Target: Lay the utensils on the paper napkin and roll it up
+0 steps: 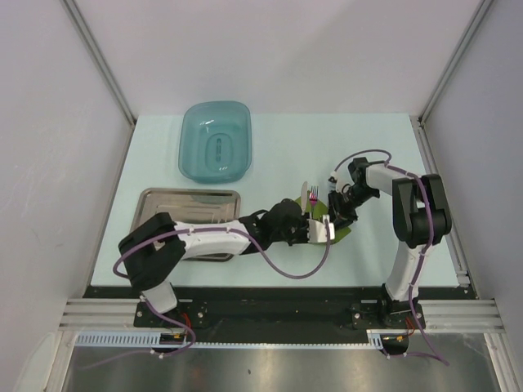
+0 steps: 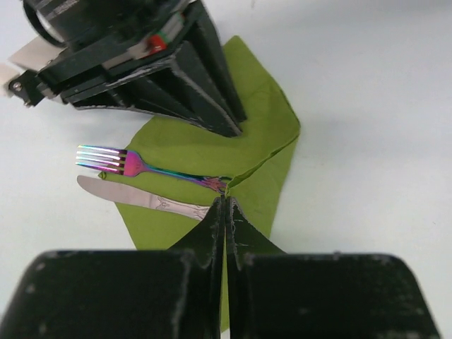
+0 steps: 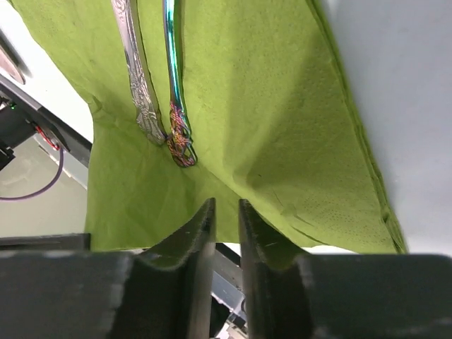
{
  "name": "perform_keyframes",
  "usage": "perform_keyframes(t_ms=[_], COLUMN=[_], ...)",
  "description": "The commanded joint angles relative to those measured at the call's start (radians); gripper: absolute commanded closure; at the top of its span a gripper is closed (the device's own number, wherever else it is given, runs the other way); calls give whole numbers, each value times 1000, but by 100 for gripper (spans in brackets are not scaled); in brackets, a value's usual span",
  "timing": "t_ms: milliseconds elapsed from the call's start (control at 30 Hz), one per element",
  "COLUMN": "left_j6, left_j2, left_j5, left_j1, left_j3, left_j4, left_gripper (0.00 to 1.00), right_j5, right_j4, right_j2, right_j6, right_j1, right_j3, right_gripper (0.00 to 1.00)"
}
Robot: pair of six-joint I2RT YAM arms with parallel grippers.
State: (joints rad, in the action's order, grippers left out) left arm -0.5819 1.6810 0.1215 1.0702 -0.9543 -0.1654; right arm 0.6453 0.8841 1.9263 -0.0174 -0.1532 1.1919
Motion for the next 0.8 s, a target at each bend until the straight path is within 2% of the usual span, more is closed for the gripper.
perform_keyframes(t_ms=[0,67,367,533,767], left_j6=[68,80,91,94,90], left_j2=[40,65,160,186,215], left_j5=[53,58,56,38,29], left_j1=[-47,-65,-102,-115,-116], left_j3=[-83,-106,-178,-187,-199], left_j4=[24,30,47,35,27], left_gripper=[100,100,100,100,100], right_j5=[39,54,204,202,183], right_j4=[-4,-2,-62,-77,-120], right_j2=[-45,-67,-177,-179,-158], right_j6=[-16,-19,60,68,63], right_j1=[29,56,103,81,78], right_j3=[40,43,-69,-106,-115], right_gripper=[71,65,67,65,49])
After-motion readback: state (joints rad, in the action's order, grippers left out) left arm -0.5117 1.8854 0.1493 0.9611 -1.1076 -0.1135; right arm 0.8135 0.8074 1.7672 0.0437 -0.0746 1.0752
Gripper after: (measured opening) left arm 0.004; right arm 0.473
